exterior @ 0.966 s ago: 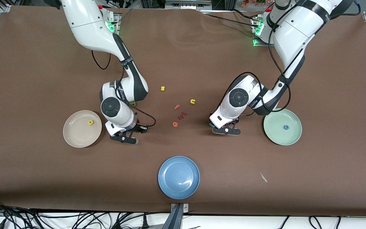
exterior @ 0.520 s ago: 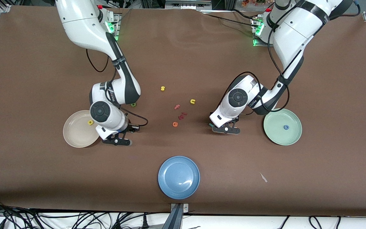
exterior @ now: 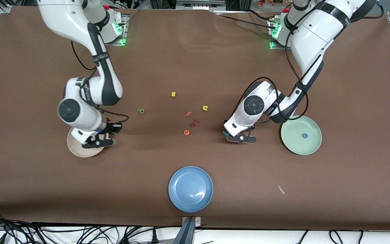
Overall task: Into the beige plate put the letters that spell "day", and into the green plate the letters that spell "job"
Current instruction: 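Place the cyan y on the white plate while the left gripper grasps the pink p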
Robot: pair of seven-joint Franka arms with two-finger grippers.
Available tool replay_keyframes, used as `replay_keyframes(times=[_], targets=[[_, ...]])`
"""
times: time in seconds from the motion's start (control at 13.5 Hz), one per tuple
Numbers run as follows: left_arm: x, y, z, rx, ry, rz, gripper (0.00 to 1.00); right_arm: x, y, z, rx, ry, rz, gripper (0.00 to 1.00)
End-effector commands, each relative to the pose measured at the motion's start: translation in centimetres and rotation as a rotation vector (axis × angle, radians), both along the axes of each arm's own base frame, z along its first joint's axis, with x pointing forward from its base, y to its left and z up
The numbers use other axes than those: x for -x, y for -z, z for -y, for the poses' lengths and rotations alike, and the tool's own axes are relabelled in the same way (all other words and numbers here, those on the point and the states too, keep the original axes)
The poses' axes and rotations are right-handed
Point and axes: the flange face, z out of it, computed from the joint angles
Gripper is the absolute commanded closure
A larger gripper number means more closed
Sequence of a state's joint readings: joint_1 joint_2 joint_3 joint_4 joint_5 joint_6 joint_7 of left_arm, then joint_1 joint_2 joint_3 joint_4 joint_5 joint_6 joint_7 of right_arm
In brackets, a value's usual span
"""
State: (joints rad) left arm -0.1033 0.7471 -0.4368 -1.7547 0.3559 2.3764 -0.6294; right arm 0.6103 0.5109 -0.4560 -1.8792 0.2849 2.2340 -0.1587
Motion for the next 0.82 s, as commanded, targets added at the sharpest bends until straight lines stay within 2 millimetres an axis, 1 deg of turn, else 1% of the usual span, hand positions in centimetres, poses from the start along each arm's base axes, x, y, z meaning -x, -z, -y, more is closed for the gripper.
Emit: replay_keyframes(times=[0.0, 0.07, 0.22, 0.3, 0.37, 0.45, 0.59, 0.67, 0.74], targets=[[-0.3, 0.0, 0.0, -0.007, 0.000, 0.023, 0.44, 1.7, -0.9, 4.1, -0.015, -0.076, -0.009, 1.00], [-0.4, 0.0, 0.0, -0.006, -0.001, 0.024, 0.44, 1.5, -0.7, 5.4, -0.007, -0.097, -0.007, 1.00], [-0.6, -0.3, 0.0, -0.004, -0.005, 0.029, 0.44, 1.0, 0.6, 7.7, 0.013, -0.116, 0.009, 0.99], [-0.7, -0.3, 0.0, -0.002, -0.006, 0.032, 0.44, 0.8, 1.3, 8.6, 0.021, -0.130, 0.010, 0.85], [-1.1, -0.7, 0.1, 0.002, -0.008, 0.041, 0.44, 0.6, 1.5, 9.1, 0.024, -0.135, 0.011, 0.42], [-1.2, -0.7, 0.0, 0.002, -0.010, 0.042, 0.44, 0.4, 1.3, 8.9, 0.018, -0.133, 0.013, 0.00], [-1.2, -0.6, 0.0, 0.002, -0.011, 0.041, 0.44, 0.4, 1.0, 7.6, 0.011, -0.123, 0.014, 0.00], [-1.1, -0.5, 0.1, 0.002, -0.010, 0.039, 0.44, 0.4, 0.9, 7.1, 0.013, -0.091, 0.018, 0.00], [-1.1, -0.6, 0.1, 0.003, -0.009, 0.039, 0.44, 0.6, 1.0, 6.1, 0.013, -0.072, 0.016, 0.00]])
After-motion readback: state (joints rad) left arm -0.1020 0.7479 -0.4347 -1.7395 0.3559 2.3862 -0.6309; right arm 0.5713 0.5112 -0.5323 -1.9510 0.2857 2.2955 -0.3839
